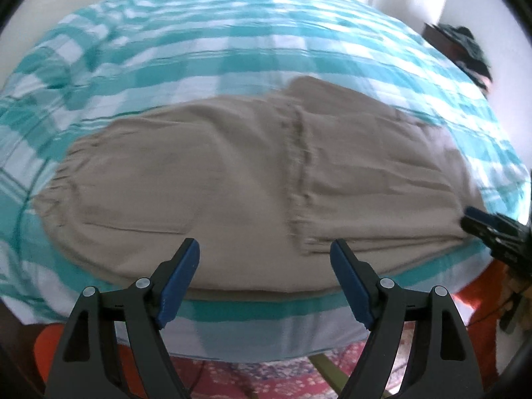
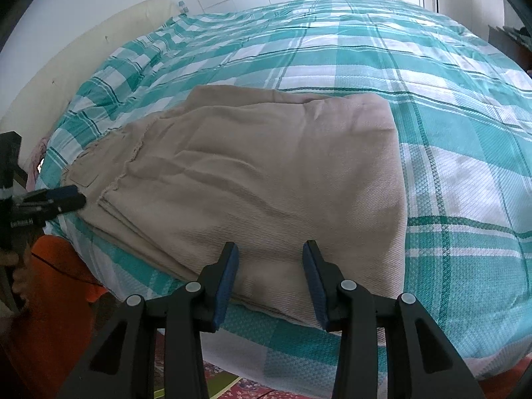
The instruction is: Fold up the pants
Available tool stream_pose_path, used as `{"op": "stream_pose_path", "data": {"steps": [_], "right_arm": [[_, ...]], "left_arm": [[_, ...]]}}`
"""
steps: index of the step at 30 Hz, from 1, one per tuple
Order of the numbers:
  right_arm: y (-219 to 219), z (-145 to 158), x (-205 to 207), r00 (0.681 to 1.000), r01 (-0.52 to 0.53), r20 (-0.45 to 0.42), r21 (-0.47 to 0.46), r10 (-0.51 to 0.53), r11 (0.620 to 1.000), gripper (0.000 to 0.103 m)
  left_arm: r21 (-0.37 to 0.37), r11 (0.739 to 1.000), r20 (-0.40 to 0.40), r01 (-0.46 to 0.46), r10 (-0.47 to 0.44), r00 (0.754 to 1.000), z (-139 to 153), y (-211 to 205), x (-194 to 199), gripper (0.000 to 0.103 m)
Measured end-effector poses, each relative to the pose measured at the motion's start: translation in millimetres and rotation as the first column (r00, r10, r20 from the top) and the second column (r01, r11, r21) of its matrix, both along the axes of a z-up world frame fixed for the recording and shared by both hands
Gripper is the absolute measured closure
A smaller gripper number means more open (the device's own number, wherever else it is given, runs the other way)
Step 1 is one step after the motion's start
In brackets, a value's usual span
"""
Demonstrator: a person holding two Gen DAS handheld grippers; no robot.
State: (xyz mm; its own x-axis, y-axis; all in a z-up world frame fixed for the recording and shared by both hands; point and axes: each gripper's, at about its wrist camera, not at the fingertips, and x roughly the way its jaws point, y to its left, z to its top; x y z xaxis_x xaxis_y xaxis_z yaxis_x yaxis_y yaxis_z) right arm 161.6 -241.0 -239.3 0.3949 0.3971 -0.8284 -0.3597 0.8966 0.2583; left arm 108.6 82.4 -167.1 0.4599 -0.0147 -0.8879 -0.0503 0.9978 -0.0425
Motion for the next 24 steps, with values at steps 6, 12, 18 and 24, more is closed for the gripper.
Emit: {"op": "stream_pose_path", "data": {"steps": [6,12,18,24], "right_arm": [[0.2,-0.1,0.0,1.0,0.0,0.0,-0.001,0.0,1.0,0.062],[0.1,0.0,0.0,1.0,0.0,0.001,-0.001,0.0,1.0,0.062],[0.2,0.1,-0.1,1.0,0.0,0.001,-0.001,0.0,1.0,0.062],[0.4,0.1,-0.2,1.0,0.001,0.001,-0.002,-0.001,1.0,0.062]], "left_arm": [[0.058,0.998,0.012,-0.038,0.037,0.999,0.3,12.4,2.2,0.021],[0.094,0.995,0.015,-0.039,0.037,0.999,-0.5,12.2,4.4,0.021],[0.107,0.993,0.013,-0.045,0.044,0.999,-0.7,13.5,4.7,0.021],[0.096,0.994,-0.002,-0.046,0.046,0.999,-3.5,15.5,5.5,0.021]]}}
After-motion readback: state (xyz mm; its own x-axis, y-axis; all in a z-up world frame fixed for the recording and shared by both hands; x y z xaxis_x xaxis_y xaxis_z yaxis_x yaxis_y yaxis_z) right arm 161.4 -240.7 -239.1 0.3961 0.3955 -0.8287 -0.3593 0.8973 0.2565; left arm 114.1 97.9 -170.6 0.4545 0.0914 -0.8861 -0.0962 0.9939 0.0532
